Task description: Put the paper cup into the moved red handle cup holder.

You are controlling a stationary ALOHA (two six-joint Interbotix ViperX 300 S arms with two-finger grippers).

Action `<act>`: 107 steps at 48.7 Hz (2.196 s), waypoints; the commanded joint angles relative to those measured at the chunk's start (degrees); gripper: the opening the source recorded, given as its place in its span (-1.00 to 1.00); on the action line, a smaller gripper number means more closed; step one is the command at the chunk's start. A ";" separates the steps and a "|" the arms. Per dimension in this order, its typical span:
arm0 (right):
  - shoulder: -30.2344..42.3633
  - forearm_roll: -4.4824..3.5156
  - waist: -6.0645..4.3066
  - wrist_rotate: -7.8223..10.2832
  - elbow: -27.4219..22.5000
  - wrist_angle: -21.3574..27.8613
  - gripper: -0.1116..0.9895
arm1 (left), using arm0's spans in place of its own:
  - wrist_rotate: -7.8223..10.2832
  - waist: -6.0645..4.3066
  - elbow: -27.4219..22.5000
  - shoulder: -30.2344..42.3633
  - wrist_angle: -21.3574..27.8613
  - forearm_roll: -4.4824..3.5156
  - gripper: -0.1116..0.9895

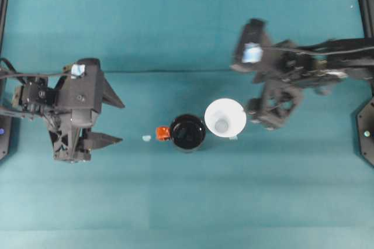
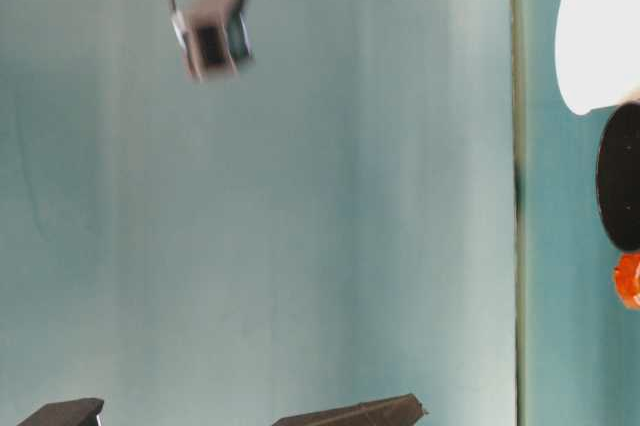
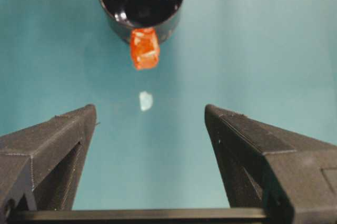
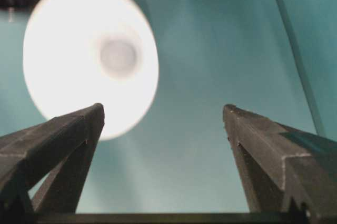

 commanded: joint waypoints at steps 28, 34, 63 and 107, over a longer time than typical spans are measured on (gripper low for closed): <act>12.22 0.18 0.26 0.44 -3.16 -0.62 0.36 | -0.18 -0.09 -0.18 0.00 -0.62 0.18 0.80; 12.13 0.18 0.53 0.26 -3.16 -0.35 -0.33 | -0.18 -0.09 -0.18 0.09 -0.70 0.18 0.80; 3.34 0.18 0.79 -0.18 -8.53 12.48 -0.98 | -0.35 0.00 -0.26 0.35 -0.70 0.18 0.80; 13.36 2.64 3.52 -0.18 -26.81 16.61 -0.98 | -0.35 -0.09 -0.18 0.35 -0.70 0.18 0.80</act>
